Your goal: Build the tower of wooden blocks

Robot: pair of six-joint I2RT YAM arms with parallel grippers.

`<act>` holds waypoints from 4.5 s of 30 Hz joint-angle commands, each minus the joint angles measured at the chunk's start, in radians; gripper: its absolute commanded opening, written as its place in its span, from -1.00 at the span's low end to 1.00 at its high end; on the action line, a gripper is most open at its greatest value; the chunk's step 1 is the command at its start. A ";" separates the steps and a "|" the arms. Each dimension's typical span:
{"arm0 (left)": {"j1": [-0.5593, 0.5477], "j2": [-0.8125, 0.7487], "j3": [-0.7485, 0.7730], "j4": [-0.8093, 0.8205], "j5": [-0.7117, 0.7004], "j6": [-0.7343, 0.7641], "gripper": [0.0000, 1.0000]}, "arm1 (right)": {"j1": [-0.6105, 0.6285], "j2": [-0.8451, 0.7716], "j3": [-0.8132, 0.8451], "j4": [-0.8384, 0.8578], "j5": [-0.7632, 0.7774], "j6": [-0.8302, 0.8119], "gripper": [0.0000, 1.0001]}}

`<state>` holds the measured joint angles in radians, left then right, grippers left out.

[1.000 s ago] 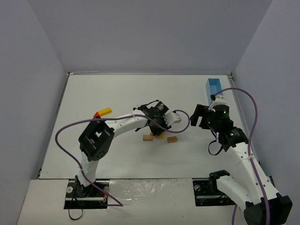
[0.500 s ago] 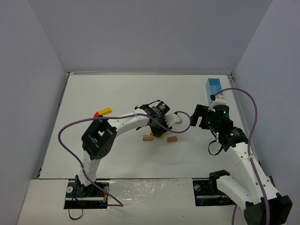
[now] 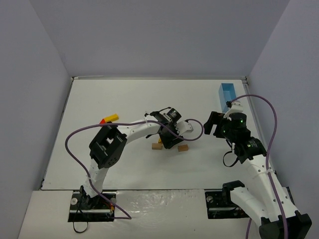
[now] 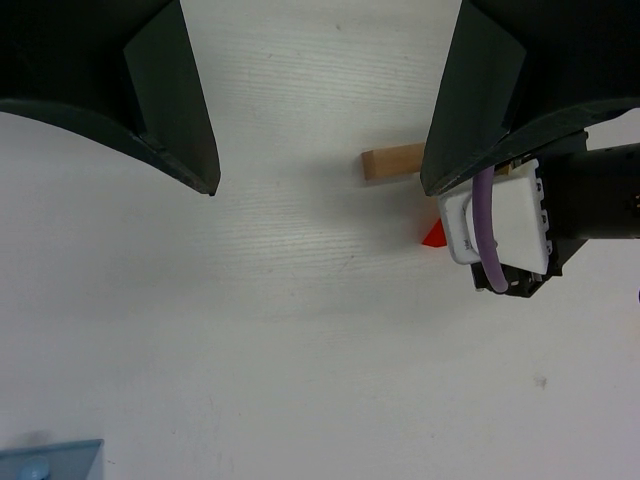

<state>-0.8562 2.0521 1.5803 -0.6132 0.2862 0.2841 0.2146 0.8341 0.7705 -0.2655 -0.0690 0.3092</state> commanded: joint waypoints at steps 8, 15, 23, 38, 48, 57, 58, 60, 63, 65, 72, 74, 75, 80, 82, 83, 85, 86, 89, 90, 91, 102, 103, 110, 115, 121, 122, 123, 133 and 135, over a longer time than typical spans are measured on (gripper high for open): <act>0.009 -0.029 0.006 -0.019 -0.008 0.021 -0.10 | -0.006 -0.017 0.050 0.000 0.031 -0.013 0.58; 0.028 -0.076 -0.033 -0.018 -0.067 0.021 -0.66 | -0.006 -0.018 0.048 -0.003 0.034 -0.014 0.58; 0.061 -0.189 -0.083 0.017 -0.254 -0.024 -1.00 | -0.006 -0.016 0.041 -0.003 0.031 -0.014 0.58; 0.076 -0.277 -0.298 -0.033 -1.088 -0.659 -1.00 | -0.006 -0.040 0.010 -0.003 0.010 -0.012 0.58; 0.065 -0.202 -0.347 -0.102 -1.136 -0.864 -1.00 | -0.006 -0.047 0.002 -0.003 0.001 -0.012 0.58; 0.038 -0.097 -0.327 -0.130 -1.123 -0.931 -0.85 | -0.006 -0.046 -0.001 -0.003 -0.002 -0.010 0.58; 0.037 -0.095 -0.326 -0.129 -1.112 -0.935 -0.79 | -0.005 -0.048 -0.003 -0.002 -0.002 -0.011 0.58; 0.033 -0.090 -0.326 -0.129 -1.093 -0.941 -0.71 | -0.004 -0.049 -0.004 -0.001 -0.002 -0.011 0.58; 0.025 -0.086 -0.324 -0.130 -1.066 -0.955 -0.47 | -0.005 -0.049 -0.004 -0.001 -0.001 -0.010 0.58; 0.019 -0.086 -0.322 -0.129 -1.046 -0.963 -0.35 | -0.004 -0.047 -0.004 -0.001 -0.002 -0.010 0.58; 0.004 -0.123 -0.313 -0.130 -0.984 -0.980 0.01 | -0.004 -0.045 -0.005 -0.001 -0.002 -0.012 0.58; 0.003 -0.145 -0.312 -0.128 -0.969 -0.985 0.01 | -0.006 -0.043 -0.005 -0.001 -0.003 -0.012 0.58; 0.002 -0.154 -0.310 -0.126 -0.962 -0.991 0.01 | -0.005 -0.044 -0.005 -0.001 -0.003 -0.010 0.58; 0.024 -0.239 -0.299 -0.134 -0.924 -0.968 0.01 | -0.005 -0.047 -0.007 -0.001 -0.003 -0.011 0.58; 0.050 -0.313 -0.303 -0.132 -0.884 -0.940 0.00 | -0.004 -0.050 -0.007 -0.001 -0.004 -0.012 0.58; 0.065 -0.338 -0.305 -0.131 -0.868 -0.921 0.00 | -0.004 -0.050 -0.007 -0.001 -0.005 -0.012 0.58; 0.113 -0.387 -0.316 -0.126 -0.811 -0.883 0.01 | -0.004 -0.052 -0.007 -0.001 -0.006 -0.013 0.58; 0.125 -0.405 -0.323 -0.123 -0.794 -0.855 0.01 | -0.004 -0.052 -0.008 -0.001 -0.007 -0.012 0.58; 0.205 -0.432 -0.350 -0.102 -0.679 -0.789 0.00 | -0.006 -0.052 -0.008 -0.001 -0.011 -0.015 0.58; 0.212 -0.433 -0.354 -0.092 -0.644 -0.782 0.00 | -0.006 -0.052 -0.008 -0.001 -0.012 -0.014 0.58; 0.247 -0.441 -0.377 -0.073 -0.586 -0.746 0.00 | -0.004 -0.052 -0.007 -0.001 -0.016 -0.014 0.58; 0.423 -0.403 -0.444 -0.025 -0.388 -0.631 0.00 | -0.001 -0.041 -0.008 0.002 -0.047 -0.025 0.59; 0.442 -0.396 -0.441 -0.025 -0.375 -0.628 0.00 | 0.000 -0.041 -0.008 0.002 -0.048 -0.025 0.59; 0.493 -0.371 -0.416 -0.026 -0.363 -0.599 0.00 | 0.006 -0.044 -0.013 0.003 -0.051 -0.027 0.59; 0.510 -0.349 -0.401 -0.032 -0.335 -0.579 -0.01 | 0.011 -0.042 -0.014 0.006 -0.051 -0.027 0.60; 0.510 -0.305 -0.399 -0.028 -0.328 -0.589 -0.20 | 0.014 -0.036 -0.016 0.009 -0.055 -0.027 0.60; 0.510 -0.301 -0.399 -0.028 -0.327 -0.592 -0.28 | 0.015 -0.034 -0.016 0.009 -0.057 -0.027 0.60; 0.509 -0.298 -0.399 -0.028 -0.325 -0.595 -0.38 | 0.016 -0.033 -0.016 0.009 -0.060 -0.028 0.60; 0.460 -0.458 -0.431 -0.026 -0.286 -0.595 -1.00 | 0.030 0.017 0.010 0.014 -0.178 -0.049 0.58; 0.406 -0.508 -0.443 -0.026 -0.286 -0.590 -0.99 | 0.041 0.040 0.027 0.014 -0.217 -0.045 0.56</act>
<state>-0.3731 1.6999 1.1337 -0.6444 -0.0197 -0.3157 0.2321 0.8229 0.7593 -0.3026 -0.1822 0.2800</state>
